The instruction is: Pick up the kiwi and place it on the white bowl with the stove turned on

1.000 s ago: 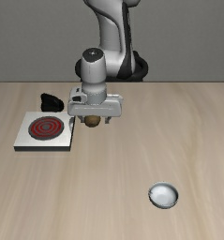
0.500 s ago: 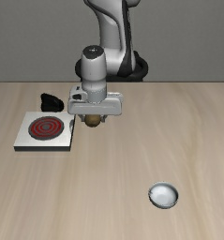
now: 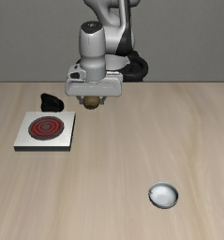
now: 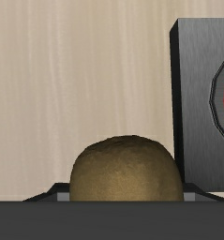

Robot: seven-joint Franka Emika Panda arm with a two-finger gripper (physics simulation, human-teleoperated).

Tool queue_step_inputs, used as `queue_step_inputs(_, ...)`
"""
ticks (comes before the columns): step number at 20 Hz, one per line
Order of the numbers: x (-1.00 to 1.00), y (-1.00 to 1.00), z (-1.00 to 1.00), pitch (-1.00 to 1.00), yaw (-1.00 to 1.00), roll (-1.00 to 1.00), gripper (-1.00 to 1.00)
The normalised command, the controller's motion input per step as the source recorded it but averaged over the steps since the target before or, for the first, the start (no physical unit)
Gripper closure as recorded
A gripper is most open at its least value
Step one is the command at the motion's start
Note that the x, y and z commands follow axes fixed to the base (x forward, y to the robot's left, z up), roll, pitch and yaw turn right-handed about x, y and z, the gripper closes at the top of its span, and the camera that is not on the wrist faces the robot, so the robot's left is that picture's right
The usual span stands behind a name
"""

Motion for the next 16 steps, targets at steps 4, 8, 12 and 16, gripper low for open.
queue_step_inputs(4,0.00,0.75,0.25,0.00,0.00,0.00,1.00)
queue_step_inputs(8,0.00,1.00,0.00,0.00,0.00,0.00,1.00)
queue_step_inputs(12,0.00,1.00,0.00,0.00,0.00,0.00,1.00)
queue_step_inputs(16,0.00,1.00,0.00,0.00,0.00,0.00,1.00)
